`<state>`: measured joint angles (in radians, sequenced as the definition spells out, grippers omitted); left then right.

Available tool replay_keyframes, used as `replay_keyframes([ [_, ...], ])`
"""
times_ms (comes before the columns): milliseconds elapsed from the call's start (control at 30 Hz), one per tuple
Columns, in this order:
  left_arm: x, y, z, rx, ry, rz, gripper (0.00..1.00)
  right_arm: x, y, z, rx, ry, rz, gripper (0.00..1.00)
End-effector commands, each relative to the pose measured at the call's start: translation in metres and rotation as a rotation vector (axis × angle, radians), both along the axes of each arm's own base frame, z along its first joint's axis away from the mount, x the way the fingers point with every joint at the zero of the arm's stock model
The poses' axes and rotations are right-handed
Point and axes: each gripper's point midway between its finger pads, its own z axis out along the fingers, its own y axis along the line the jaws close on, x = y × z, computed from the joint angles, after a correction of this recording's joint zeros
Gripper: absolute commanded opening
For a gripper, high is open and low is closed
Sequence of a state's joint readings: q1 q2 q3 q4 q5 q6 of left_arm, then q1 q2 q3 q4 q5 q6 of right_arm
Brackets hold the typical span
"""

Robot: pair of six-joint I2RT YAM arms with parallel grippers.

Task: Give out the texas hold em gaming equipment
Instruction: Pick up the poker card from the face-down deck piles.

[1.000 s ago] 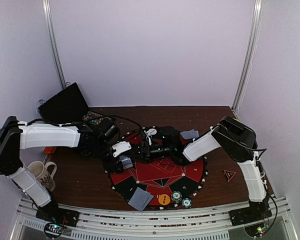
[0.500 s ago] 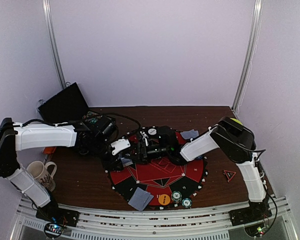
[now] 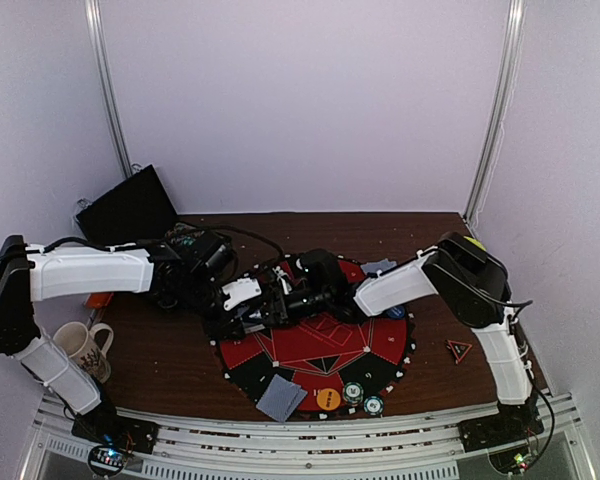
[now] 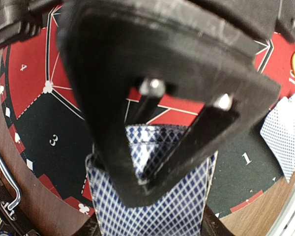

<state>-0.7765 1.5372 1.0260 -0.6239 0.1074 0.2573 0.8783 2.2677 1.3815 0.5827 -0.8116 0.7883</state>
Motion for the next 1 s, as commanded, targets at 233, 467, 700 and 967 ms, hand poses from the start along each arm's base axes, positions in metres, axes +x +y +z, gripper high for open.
replay_keyframes([
  [233,0.003,0.005,-0.002,0.022,-0.036,0.0,0.5,0.005,-0.02,-0.001,-0.151,-0.09,-0.009,0.48],
  [467,0.003,0.006,-0.006,0.028,-0.036,0.003,0.49,0.005,-0.024,0.002,-0.183,-0.107,-0.002,0.33],
  [700,0.005,0.006,-0.011,0.033,-0.033,0.007,0.49,0.004,-0.025,0.01,-0.181,-0.11,0.006,0.1],
  [967,0.002,0.012,-0.016,0.052,-0.027,0.019,0.49,0.02,-0.053,0.018,-0.27,-0.181,-0.035,0.0],
])
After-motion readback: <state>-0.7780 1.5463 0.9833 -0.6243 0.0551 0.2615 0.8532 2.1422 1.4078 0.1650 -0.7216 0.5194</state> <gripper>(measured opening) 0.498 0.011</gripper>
